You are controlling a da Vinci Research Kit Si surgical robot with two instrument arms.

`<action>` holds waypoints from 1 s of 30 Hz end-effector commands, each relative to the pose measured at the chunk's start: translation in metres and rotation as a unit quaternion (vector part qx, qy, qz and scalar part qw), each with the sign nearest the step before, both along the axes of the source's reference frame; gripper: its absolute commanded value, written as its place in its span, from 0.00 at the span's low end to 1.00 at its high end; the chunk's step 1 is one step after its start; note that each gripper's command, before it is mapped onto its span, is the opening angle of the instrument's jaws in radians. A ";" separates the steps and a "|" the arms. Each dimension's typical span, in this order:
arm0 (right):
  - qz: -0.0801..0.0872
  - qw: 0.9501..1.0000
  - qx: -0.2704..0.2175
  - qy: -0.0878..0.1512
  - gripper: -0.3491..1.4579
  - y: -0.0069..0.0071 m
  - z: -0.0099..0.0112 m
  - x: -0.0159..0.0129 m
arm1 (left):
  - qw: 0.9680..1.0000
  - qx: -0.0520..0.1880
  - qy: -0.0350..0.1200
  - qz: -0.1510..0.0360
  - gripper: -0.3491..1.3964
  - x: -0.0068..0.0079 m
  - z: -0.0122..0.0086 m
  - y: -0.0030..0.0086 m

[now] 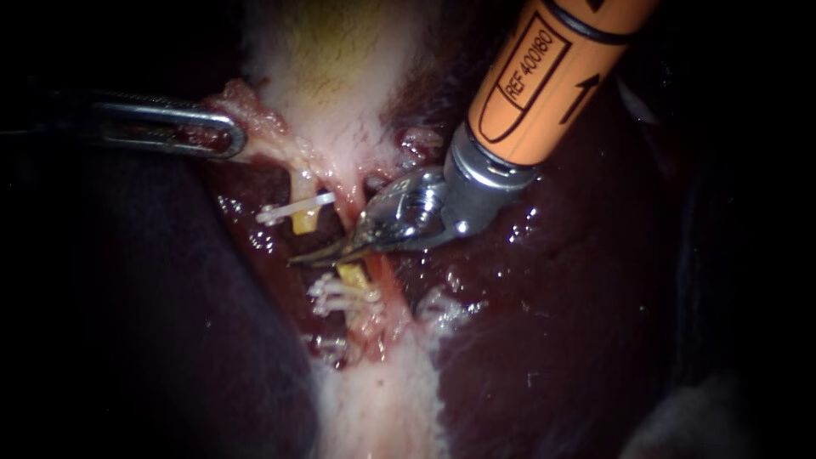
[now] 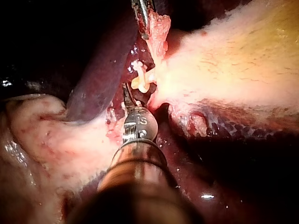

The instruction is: Go back from the cut left tube

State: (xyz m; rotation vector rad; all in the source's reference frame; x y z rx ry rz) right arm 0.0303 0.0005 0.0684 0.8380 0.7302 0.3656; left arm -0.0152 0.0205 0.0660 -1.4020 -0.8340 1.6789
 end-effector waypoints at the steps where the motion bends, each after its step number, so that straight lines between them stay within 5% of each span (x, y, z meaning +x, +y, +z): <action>1: 0.000 1.000 0.000 0.000 0.00 0.0000 0.0000 0.0000 | 1.000 0.000 0.000 0.000 0.00 0.0000 0.0001 0.0001; 7: 0.003 1.000 0.007 0.014 0.00 -0.0005 0.0001 0.0000 | 1.000 0.000 -0.001 0.002 0.00 0.0001 0.0002 0.0001; 10: 0.005 0.999 0.004 0.037 0.44 -0.0010 0.0003 0.0002 | 1.000 0.000 -0.001 0.002 0.00 0.0001 0.0002 0.0001; 14: 0.003 0.998 0.010 0.065 0.72 -0.0014 0.0004 0.0005 | 1.000 0.000 -0.001 0.002 0.00 0.0001 0.0003 0.0001; 27: 0.004 0.995 -0.027 0.093 0.90 -0.0017 -0.0002 0.0002 | 1.000 0.000 -0.001 0.001 0.00 0.0003 0.0007 0.0003; 30: 0.038 0.990 -0.098 0.094 0.98 -0.0019 -0.0014 -0.0011 | 1.000 -0.001 0.000 0.001 0.00 0.0004 0.0008 0.0003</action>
